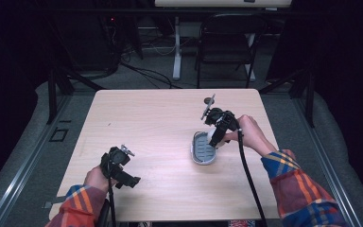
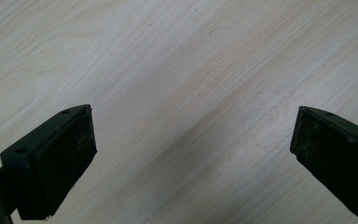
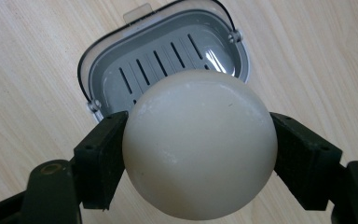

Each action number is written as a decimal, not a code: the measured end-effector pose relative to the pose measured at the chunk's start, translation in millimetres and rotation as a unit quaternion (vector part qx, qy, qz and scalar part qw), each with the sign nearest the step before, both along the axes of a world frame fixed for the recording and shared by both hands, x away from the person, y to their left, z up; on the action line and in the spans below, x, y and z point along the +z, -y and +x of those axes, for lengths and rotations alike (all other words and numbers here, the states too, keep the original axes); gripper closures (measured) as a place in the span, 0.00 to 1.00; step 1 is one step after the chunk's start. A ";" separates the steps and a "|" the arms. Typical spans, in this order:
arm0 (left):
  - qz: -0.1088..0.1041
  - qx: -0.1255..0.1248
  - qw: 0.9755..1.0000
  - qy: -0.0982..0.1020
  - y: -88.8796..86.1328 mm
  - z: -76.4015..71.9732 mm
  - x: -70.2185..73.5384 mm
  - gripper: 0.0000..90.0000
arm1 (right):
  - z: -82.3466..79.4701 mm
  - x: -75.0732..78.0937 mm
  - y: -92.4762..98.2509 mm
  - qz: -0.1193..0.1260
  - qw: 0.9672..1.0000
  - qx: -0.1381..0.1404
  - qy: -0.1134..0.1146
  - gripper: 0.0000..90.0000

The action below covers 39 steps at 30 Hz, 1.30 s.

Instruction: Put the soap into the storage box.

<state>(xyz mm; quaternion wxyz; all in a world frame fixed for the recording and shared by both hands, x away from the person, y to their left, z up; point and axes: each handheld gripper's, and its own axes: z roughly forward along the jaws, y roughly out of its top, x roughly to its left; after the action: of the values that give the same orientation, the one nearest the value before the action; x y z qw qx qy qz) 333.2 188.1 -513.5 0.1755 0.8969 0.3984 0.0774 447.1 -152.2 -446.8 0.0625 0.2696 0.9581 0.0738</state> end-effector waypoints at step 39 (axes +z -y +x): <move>0.001 -0.002 1.000 0.000 0.3 0.0 -0.1 0.00 | 9.5 -44.6 -35.5 -0.004 0.999 0.025 -0.028 0.27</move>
<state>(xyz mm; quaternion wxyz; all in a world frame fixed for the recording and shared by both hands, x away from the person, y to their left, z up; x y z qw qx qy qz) 333.2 187.8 -513.6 0.1746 0.8980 0.3962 0.0779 456.6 -116.7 -491.4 0.0350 0.2478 0.9661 0.0638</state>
